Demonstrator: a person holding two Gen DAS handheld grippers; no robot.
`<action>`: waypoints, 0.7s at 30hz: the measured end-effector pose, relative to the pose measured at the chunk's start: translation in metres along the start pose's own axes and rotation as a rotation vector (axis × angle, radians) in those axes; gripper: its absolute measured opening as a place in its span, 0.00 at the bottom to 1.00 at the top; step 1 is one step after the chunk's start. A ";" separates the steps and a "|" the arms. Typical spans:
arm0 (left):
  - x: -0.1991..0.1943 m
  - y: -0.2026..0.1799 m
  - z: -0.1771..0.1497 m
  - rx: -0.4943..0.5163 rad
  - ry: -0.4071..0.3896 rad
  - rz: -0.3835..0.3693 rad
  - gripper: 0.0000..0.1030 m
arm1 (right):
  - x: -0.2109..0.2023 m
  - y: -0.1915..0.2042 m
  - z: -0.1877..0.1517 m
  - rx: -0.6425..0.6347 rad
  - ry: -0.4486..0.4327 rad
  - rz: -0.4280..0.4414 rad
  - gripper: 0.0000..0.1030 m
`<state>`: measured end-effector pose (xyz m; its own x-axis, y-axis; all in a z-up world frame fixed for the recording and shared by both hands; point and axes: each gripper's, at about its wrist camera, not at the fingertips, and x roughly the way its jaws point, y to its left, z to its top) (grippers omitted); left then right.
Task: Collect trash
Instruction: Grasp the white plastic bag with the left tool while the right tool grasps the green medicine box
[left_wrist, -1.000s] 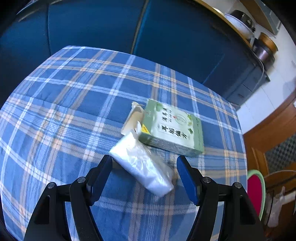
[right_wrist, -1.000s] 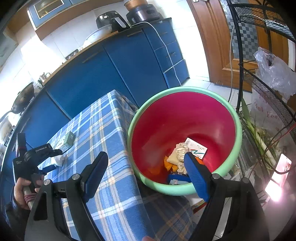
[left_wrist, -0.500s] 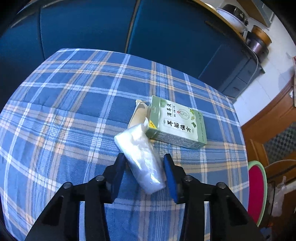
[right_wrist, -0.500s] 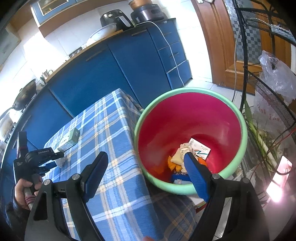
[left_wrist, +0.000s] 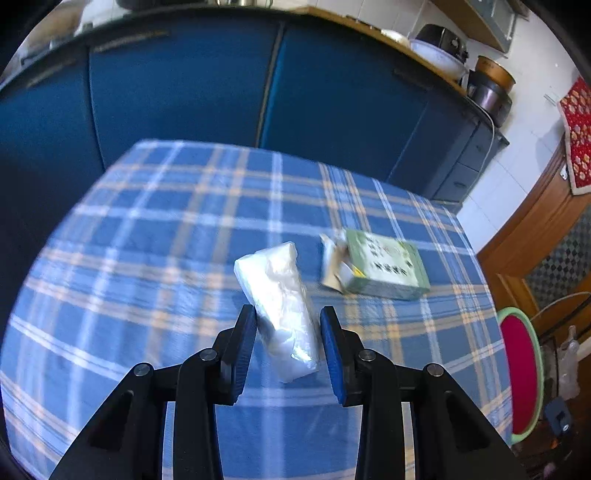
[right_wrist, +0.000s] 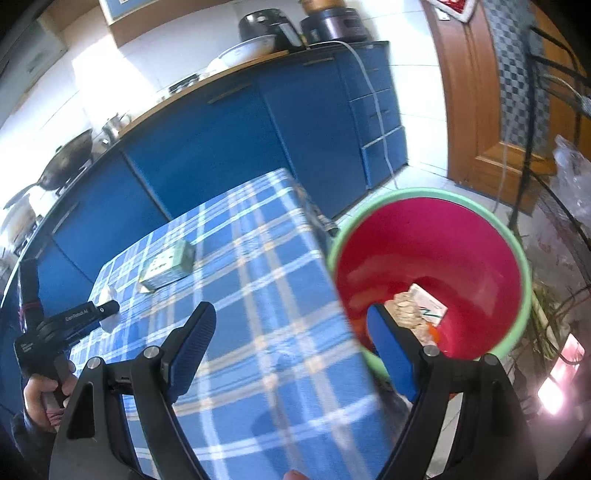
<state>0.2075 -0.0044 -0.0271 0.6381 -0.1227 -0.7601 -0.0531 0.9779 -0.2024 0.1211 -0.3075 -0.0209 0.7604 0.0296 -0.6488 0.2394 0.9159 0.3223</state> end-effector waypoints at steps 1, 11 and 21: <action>-0.002 0.004 0.002 0.009 -0.013 0.010 0.35 | 0.001 0.005 0.001 -0.009 0.004 0.004 0.82; 0.006 0.038 0.021 0.089 -0.051 0.101 0.35 | 0.033 0.075 0.014 -0.113 0.039 0.029 0.82; 0.029 0.062 0.022 0.057 -0.063 0.116 0.35 | 0.093 0.140 0.017 -0.213 0.083 0.051 0.96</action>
<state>0.2394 0.0564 -0.0479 0.6773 0.0008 -0.7357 -0.0870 0.9931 -0.0789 0.2359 -0.1828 -0.0247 0.7135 0.1031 -0.6930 0.0620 0.9760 0.2089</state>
